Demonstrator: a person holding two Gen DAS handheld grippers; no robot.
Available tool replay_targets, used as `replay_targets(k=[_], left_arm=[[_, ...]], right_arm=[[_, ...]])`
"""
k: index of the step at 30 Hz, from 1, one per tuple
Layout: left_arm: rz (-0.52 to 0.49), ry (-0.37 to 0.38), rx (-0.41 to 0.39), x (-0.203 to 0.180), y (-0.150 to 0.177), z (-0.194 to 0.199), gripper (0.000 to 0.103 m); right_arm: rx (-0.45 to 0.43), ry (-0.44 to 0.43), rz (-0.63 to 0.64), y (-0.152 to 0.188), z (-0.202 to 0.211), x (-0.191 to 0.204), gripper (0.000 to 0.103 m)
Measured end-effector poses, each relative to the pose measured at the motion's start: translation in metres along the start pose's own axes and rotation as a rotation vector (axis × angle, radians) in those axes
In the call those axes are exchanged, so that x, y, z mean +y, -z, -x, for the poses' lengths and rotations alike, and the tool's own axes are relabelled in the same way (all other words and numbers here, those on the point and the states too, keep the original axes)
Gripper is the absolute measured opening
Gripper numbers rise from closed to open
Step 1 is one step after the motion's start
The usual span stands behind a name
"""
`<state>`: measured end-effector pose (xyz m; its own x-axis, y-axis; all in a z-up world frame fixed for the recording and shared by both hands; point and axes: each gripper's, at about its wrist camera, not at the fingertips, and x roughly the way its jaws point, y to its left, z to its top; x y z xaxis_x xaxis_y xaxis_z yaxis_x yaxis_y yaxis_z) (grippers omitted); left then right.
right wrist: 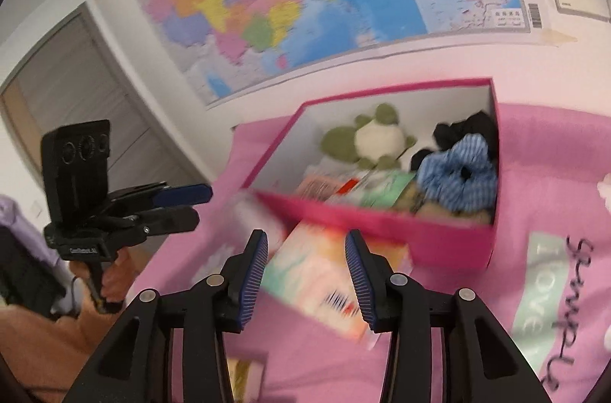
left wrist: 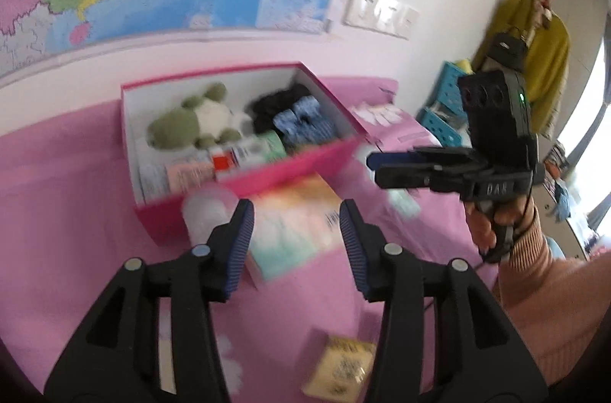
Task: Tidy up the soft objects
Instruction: 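Carry the packet into the pink box and open the right gripper, then move the open right gripper back over the remaining items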
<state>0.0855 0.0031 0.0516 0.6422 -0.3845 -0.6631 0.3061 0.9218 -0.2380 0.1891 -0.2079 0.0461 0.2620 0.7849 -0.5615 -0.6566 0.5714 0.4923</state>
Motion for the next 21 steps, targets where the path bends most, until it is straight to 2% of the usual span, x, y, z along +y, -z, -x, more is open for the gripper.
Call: replay_targets(k=[4, 11, 21], left_arm=[[0.028, 0.046, 0.057, -0.004, 0.031, -0.001, 0.048], [0.117, 0.081, 0.182, -0.006, 0.088, -0.023, 0.048], [0.22, 0.105, 0.254, 0.001, 0.129, -0.019, 0.048]], right_arm=[[0.039, -0.018, 0.008, 0.025, 0.008, 0.01, 0.044], [0.11, -0.057, -0.009, 0.054, -0.002, 0.019, 0.044], [0.281, -0.115, 0.026, 0.09, -0.044, 0.042, 0.044]])
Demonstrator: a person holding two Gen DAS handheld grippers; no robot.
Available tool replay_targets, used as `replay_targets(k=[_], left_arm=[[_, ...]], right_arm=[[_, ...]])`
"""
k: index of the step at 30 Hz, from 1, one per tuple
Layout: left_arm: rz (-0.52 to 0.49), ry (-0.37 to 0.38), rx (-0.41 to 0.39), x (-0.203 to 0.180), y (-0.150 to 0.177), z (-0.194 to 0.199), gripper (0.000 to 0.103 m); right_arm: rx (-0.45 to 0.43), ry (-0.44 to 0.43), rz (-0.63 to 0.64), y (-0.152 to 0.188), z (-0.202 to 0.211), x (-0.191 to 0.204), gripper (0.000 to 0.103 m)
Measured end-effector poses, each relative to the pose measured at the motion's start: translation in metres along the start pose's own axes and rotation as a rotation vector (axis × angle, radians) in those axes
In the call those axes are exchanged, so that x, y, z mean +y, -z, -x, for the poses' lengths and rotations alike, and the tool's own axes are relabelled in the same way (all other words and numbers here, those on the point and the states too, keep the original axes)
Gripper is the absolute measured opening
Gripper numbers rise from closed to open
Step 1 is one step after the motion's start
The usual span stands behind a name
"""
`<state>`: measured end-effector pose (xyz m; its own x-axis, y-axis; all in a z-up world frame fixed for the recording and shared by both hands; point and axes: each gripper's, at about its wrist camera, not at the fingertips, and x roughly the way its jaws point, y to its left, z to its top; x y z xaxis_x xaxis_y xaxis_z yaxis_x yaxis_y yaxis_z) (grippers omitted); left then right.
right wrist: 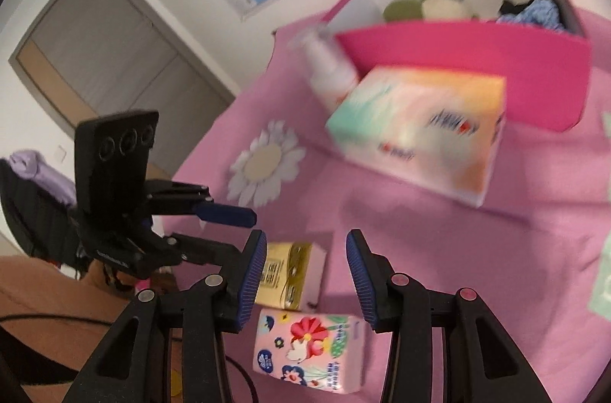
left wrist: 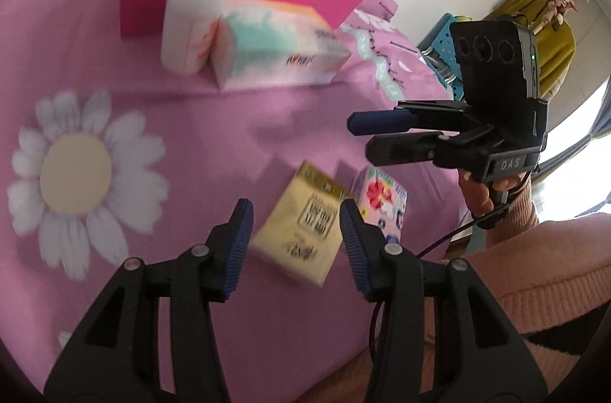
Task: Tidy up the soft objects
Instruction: 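Move the open right gripper back over the remaining items, then grasp the yellow tissue pack with the right gripper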
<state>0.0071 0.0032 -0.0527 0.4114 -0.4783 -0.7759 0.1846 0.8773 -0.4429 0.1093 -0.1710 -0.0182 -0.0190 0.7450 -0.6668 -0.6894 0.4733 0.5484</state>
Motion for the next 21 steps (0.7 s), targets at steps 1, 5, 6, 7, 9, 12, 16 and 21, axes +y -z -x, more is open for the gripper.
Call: replay_targets(k=[1, 5, 6, 7, 9, 12, 16, 21], left_arm=[[0.011, -0.002, 0.007, 0.001, 0.003, -0.002, 0.048], [0.032, -0.022, 0.028, 0.003, 0.01, -0.006, 0.048], [0.03, -0.033, 0.03, 0.002, 0.012, -0.006, 0.048], [0.027, -0.037, 0.031, 0.001, 0.013, -0.006, 0.048], [0.022, -0.037, 0.034, 0.0, 0.015, -0.006, 0.048], [0.019, -0.043, 0.039, -0.001, 0.019, -0.006, 0.048], [0.025, -0.046, 0.049, -0.005, 0.021, -0.009, 0.048], [0.025, -0.03, 0.063, -0.007, 0.025, -0.015, 0.048]], right_arm=[[0.014, -0.001, 0.001, 0.002, -0.005, 0.001, 0.044], [0.057, -0.001, 0.013, 0.009, -0.018, 0.004, 0.044], [0.065, 0.003, 0.017, 0.011, -0.02, 0.005, 0.044], [0.07, 0.005, 0.019, 0.011, -0.022, 0.006, 0.044], [0.079, 0.006, 0.018, 0.012, -0.025, 0.006, 0.044], [0.089, 0.004, 0.015, 0.014, -0.028, 0.005, 0.044], [0.098, 0.007, 0.013, 0.015, -0.033, 0.005, 0.044], [0.097, 0.012, 0.005, 0.015, -0.042, 0.005, 0.044]])
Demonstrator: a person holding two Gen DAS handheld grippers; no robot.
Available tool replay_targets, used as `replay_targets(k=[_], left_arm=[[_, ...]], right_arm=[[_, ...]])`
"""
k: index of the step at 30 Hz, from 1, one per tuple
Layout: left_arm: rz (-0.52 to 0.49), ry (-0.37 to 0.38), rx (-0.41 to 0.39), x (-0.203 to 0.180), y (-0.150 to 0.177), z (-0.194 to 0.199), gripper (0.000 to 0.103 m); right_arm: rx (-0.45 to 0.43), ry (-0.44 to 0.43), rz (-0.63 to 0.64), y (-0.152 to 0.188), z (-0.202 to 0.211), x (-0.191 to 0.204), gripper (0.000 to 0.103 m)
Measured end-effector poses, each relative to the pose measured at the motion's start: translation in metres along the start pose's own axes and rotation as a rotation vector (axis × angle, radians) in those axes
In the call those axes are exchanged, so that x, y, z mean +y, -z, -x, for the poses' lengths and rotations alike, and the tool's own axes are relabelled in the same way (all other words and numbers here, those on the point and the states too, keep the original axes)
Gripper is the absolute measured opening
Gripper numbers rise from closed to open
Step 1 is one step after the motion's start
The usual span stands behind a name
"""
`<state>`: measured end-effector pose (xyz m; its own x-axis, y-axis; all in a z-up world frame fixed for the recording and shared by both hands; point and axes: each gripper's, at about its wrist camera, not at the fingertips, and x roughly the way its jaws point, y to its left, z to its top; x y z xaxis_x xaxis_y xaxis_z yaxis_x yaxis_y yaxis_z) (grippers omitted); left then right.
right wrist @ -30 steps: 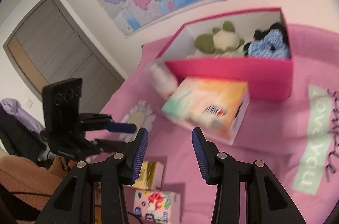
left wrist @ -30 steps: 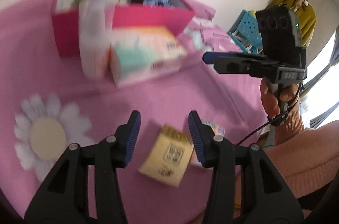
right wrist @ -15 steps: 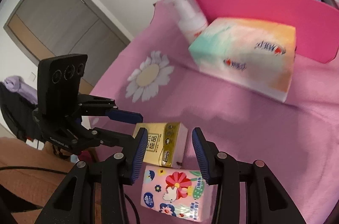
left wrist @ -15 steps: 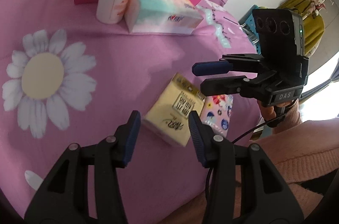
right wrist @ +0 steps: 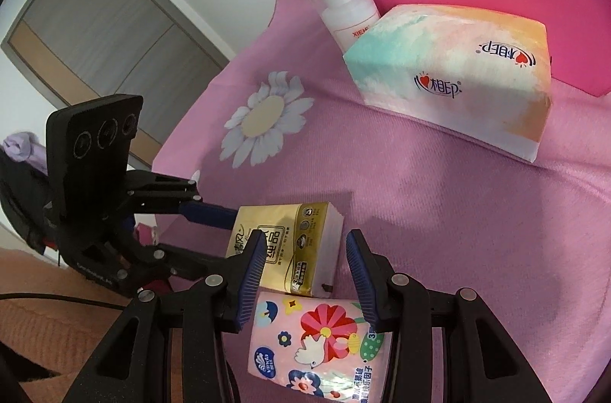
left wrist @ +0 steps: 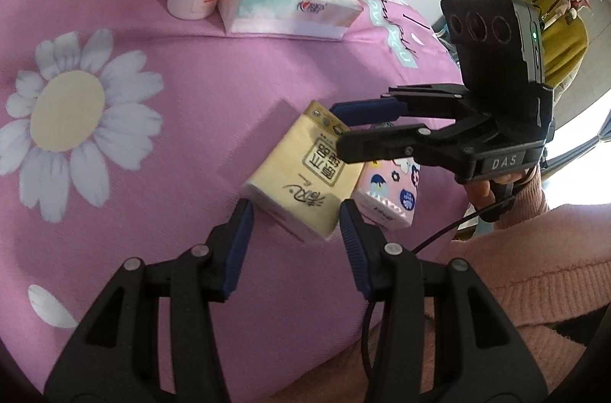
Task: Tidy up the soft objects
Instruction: 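Grasp the yellow tissue pack with the right gripper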
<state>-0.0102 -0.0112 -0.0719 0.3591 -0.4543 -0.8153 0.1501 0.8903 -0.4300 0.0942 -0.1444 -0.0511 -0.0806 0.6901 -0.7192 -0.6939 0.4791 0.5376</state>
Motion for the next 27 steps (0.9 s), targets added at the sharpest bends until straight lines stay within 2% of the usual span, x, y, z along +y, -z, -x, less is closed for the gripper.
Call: replay_targets(k=[2, 5, 10, 17, 27], left_arm=[[0.002, 0.009, -0.002, -0.001, -0.002, -0.001, 0.048], [0.02, 0.027, 0.004, 0.001, -0.004, -0.003, 0.039], [0.038, 0.041, -0.003, 0.003, -0.006, -0.003, 0.036], [0.041, 0.029, -0.018, 0.003, -0.01, 0.0, 0.036], [-0.02, 0.025, -0.081, -0.009, -0.031, 0.013, 0.036]], right_arm=[[-0.001, -0.001, -0.006, 0.0, 0.0, 0.0, 0.044], [-0.003, -0.003, -0.003, 0.001, 0.001, 0.001, 0.042], [-0.001, 0.017, 0.009, 0.002, -0.001, 0.003, 0.038], [-0.023, 0.019, -0.022, 0.004, 0.005, -0.001, 0.033], [-0.107, 0.049, -0.026, -0.001, 0.036, 0.003, 0.032]])
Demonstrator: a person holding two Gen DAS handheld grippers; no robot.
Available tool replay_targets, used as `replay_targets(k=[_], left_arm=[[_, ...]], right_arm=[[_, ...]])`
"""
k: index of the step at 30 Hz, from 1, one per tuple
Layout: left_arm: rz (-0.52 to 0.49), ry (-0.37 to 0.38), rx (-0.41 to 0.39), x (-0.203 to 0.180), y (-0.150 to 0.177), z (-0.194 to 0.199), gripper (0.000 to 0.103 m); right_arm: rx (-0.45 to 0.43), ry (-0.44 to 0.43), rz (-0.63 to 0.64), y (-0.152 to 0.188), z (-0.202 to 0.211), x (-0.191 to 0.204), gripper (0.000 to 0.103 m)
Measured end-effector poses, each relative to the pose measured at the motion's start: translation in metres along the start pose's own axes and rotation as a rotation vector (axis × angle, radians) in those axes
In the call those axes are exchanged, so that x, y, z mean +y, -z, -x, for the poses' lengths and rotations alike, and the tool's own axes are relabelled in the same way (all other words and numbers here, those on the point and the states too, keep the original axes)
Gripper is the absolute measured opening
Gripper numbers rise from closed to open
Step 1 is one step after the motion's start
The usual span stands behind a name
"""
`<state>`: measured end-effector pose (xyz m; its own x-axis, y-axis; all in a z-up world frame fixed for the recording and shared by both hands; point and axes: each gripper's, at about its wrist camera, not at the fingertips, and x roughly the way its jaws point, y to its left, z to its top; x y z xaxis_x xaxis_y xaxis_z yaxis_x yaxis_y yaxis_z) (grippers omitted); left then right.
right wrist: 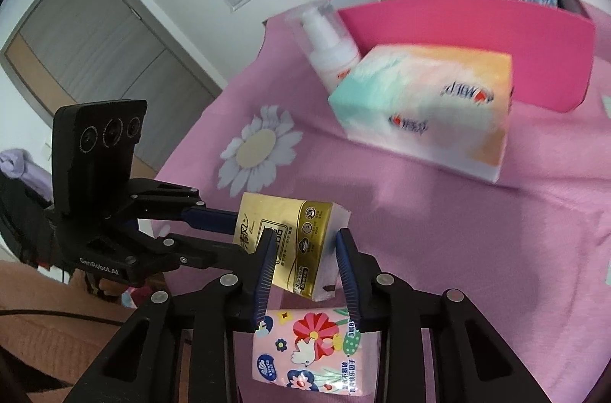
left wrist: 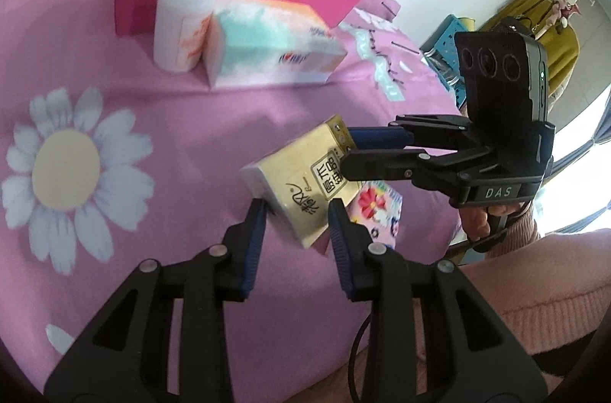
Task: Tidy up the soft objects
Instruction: 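Grasp the yellow tissue pack with the right gripper, then lift the yellow tissue pack and carry it over the pink box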
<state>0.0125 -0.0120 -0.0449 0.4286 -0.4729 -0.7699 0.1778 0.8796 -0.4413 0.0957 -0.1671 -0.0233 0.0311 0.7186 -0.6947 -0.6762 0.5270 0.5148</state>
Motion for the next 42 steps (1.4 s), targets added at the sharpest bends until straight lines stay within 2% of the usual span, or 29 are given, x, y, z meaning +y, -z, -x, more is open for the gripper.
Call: replay_targets(k=[15, 42], left_arm=[[-0.066, 0.025, -0.103, -0.01, -0.031, 0.024, 0.036], [-0.141, 0.001, -0.156, -0.027, -0.077, 0.026, 0.036]], right_arm=[[-0.114, 0.042, 0.006, -0.019, 0.035, 0.005, 0.032], [-0.265, 0.079, 0.041, -0.057, 0.067, -0.003, 0.032]])
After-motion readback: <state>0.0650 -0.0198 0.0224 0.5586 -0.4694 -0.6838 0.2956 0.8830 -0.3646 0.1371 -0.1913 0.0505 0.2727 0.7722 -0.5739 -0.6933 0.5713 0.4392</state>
